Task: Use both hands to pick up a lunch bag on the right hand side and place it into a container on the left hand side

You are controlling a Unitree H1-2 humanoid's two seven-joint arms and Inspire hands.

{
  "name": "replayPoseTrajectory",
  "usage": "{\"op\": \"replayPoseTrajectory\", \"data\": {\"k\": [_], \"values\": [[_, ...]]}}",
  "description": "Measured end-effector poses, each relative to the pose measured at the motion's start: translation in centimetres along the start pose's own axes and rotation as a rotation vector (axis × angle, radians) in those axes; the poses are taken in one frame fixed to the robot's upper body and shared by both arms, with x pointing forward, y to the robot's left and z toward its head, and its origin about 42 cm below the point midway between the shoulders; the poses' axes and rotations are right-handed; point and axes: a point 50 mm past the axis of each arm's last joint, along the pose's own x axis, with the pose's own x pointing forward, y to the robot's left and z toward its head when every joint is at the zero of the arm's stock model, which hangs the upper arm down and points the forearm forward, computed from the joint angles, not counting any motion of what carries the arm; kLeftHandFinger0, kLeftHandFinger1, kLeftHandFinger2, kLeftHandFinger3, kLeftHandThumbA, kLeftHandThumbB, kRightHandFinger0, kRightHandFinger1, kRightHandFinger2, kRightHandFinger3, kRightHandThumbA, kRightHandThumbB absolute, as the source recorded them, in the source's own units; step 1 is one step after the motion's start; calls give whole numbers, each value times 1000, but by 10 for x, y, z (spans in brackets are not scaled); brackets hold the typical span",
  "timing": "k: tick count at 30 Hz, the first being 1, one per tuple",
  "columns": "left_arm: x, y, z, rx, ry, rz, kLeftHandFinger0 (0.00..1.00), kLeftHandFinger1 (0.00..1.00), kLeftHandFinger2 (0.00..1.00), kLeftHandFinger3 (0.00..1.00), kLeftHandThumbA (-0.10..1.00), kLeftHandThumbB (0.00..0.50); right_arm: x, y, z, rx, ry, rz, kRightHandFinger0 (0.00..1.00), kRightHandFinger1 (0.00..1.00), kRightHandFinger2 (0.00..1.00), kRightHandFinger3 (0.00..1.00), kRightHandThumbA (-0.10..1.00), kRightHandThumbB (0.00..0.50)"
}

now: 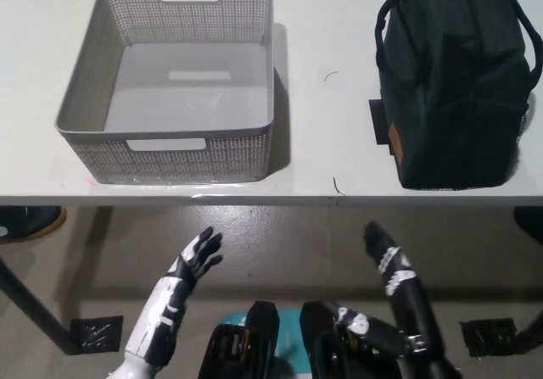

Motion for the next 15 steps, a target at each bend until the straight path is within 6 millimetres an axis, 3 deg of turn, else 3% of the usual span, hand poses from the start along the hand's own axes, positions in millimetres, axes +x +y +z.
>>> {"op": "replayPoseTrajectory", "data": {"k": [3,12,15], "values": [[8,-6,28,-19,-88,-54,1000,1000,1000,1000,1000,290,-1,-11,21,-25,-78,-13,1000,1000,1000,1000,1000,224],[40,-14,84,-48,-245,-167,1000,1000,1000,1000,1000,294,3,-41,72,-91,-271,-71,1000,1000,1000,1000,1000,192],[56,-14,92,-41,-270,-196,1000,1000,1000,1000,1000,283,6,-53,83,-113,-317,-111,1000,1000,1000,1000,1000,229]]}}
